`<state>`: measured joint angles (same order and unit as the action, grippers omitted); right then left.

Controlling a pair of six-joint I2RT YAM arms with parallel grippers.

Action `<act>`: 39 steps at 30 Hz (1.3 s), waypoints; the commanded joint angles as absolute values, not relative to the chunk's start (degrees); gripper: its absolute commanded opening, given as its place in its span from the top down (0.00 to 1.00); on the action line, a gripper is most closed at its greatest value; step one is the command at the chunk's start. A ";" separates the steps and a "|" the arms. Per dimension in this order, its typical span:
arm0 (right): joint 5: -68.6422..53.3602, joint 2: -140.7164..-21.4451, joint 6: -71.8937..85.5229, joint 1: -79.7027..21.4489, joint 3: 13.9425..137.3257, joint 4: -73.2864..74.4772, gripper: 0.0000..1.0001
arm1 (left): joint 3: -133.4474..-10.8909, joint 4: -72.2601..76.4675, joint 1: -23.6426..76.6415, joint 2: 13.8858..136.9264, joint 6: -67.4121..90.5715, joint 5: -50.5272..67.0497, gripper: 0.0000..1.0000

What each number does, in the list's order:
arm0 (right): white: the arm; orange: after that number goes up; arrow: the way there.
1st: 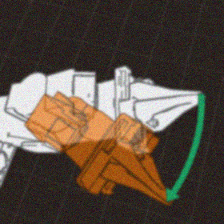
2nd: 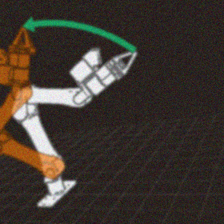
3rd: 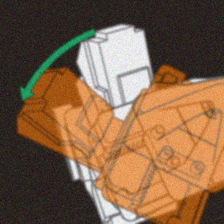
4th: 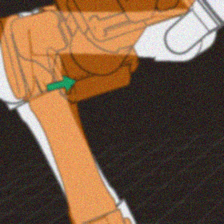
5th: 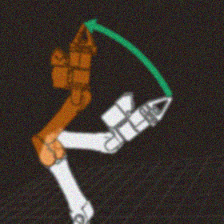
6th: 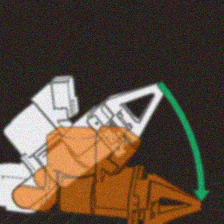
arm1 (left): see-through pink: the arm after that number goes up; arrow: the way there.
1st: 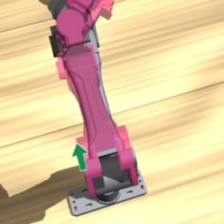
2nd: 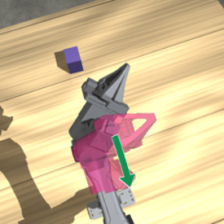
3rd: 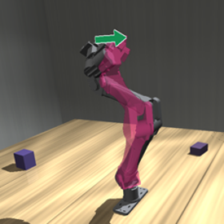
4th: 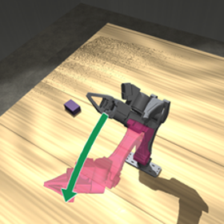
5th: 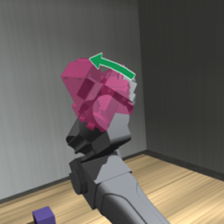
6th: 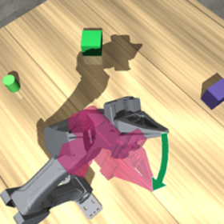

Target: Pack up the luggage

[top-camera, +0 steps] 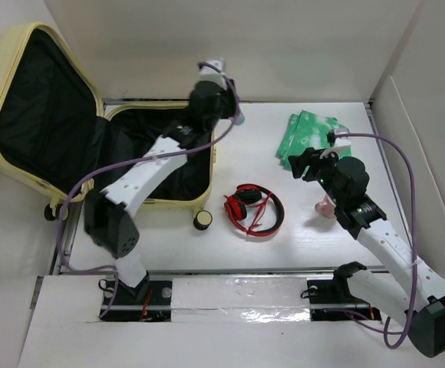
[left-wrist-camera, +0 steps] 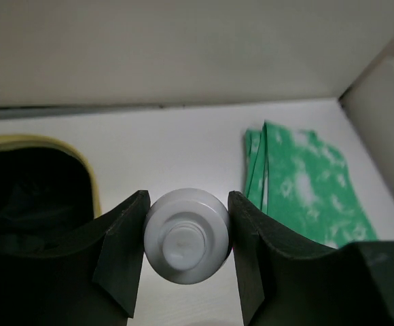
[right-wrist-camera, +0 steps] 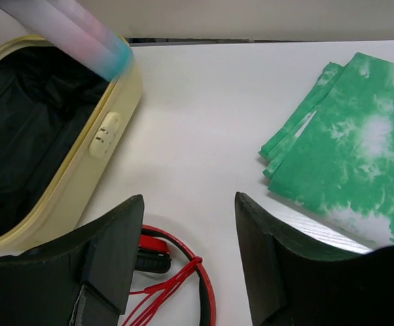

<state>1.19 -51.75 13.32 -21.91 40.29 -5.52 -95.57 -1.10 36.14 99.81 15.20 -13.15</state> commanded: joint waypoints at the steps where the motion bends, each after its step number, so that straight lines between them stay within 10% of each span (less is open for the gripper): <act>1: 0.62 -50.45 13.01 -23.02 40.43 -8.26 0.38 | -92.03 0.98 29.90 90.28 19.33 -15.29 0.93; 12: 0.44 -48.69 13.01 -24.17 40.52 -7.65 0.38 | -73.14 -13.88 22.95 76.29 19.17 -21.44 0.90; 23: -1.50 -47.81 13.10 -24.70 40.25 -7.65 0.38 | -79.27 -24.26 20.30 93.58 12.32 -28.82 0.85; 30: -0.53 -48.08 12.83 -25.22 40.34 -7.47 0.38 | -90.69 -25.05 19.07 108.70 10.72 -28.57 0.65; 35: -0.26 -48.69 12.74 -25.22 40.25 -7.64 0.38 | -93.16 -22.51 19.07 107.67 11.42 -26.73 0.21; 39: -0.26 -49.57 12.66 -25.75 40.60 -7.47 0.37 | -90.89 -20.22 19.07 99.79 12.04 -22.51 0.17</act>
<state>-0.49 -49.23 13.30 -24.99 40.29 -5.56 -90.08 -22.96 19.11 108.75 11.40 -25.41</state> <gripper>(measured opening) 0.624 0.824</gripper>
